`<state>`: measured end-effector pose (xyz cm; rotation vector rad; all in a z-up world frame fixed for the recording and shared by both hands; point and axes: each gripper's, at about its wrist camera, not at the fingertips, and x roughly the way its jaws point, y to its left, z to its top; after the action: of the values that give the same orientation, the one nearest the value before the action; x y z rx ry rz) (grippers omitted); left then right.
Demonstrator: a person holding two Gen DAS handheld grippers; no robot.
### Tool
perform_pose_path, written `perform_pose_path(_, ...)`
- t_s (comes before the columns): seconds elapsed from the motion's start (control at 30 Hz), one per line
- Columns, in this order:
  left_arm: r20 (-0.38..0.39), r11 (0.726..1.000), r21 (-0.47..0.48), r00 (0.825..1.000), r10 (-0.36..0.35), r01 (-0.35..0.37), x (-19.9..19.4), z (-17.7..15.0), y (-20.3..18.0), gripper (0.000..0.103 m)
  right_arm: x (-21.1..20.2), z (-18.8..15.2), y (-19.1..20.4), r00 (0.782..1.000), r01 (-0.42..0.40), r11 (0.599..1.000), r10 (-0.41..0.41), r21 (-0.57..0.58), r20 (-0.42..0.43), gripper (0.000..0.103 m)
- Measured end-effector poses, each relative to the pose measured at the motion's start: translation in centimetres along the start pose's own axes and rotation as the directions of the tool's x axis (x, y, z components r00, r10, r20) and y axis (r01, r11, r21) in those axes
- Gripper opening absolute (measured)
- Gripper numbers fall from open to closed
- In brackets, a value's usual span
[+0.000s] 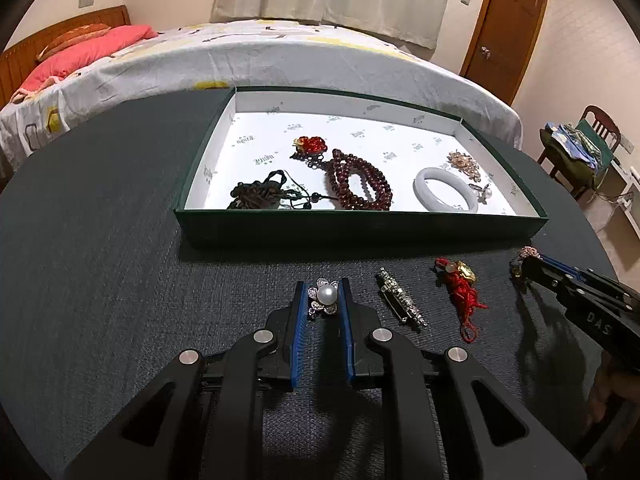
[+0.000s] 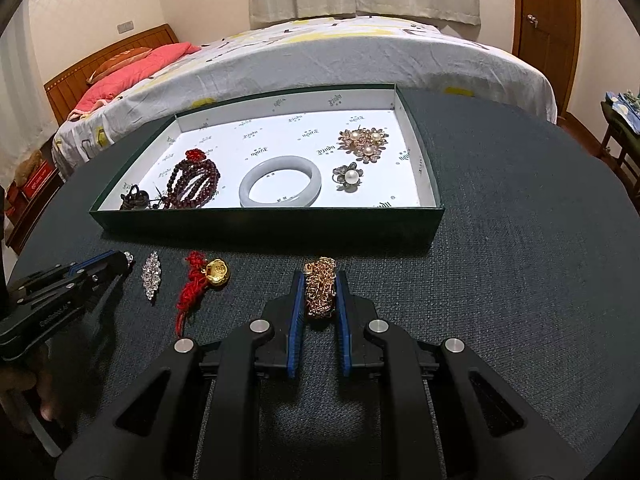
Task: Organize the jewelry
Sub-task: 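Close the right tool on the gold chain while the left tool grips the silver pearl flower brooch, then carry the gold chain in the right tool and pearl flower brooch in the left tool over the box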
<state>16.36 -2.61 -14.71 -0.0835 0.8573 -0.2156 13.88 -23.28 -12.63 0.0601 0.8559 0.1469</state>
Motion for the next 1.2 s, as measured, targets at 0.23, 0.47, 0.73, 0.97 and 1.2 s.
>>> perform_pose_path(0.23,0.025,1.0,0.007,1.0,0.001,-0.001,-0.8,0.2,-0.3,0.016,-0.2,0.0,0.2,1.0,-0.005,1.0,0.005,0.0,0.009,0.015)
perform_pose_path(0.47,0.089,1.0,-0.005,0.996,-0.012,0.013,-2.8,1.8,-0.3,0.016,-1.7,1.0,0.6,0.998,-0.025,1.0,0.025,0.002,0.055,0.015)
perform_pose_path(0.73,0.177,1.0,-0.009,0.984,-0.027,0.029,-4.5,4.7,-0.1,0.016,-4.0,4.1,1.7,0.988,-0.044,0.999,0.048,-0.028,0.15,0.015)
perform_pose_path(0.97,0.239,0.999,0.003,0.97,-0.034,0.035,-4.4,7.8,0.2,0.016,-4.9,7.7,2.7,0.97,-0.043,0.997,0.058,-0.065,0.234,0.015)
perform_pose_path(1.2,0.279,1.0,0.015,0.96,-0.025,0.022,-3.0,10.5,0.4,0.016,-3.7,11.3,3.1,0.953,-0.034,0.997,0.055,-0.075,0.299,0.015)
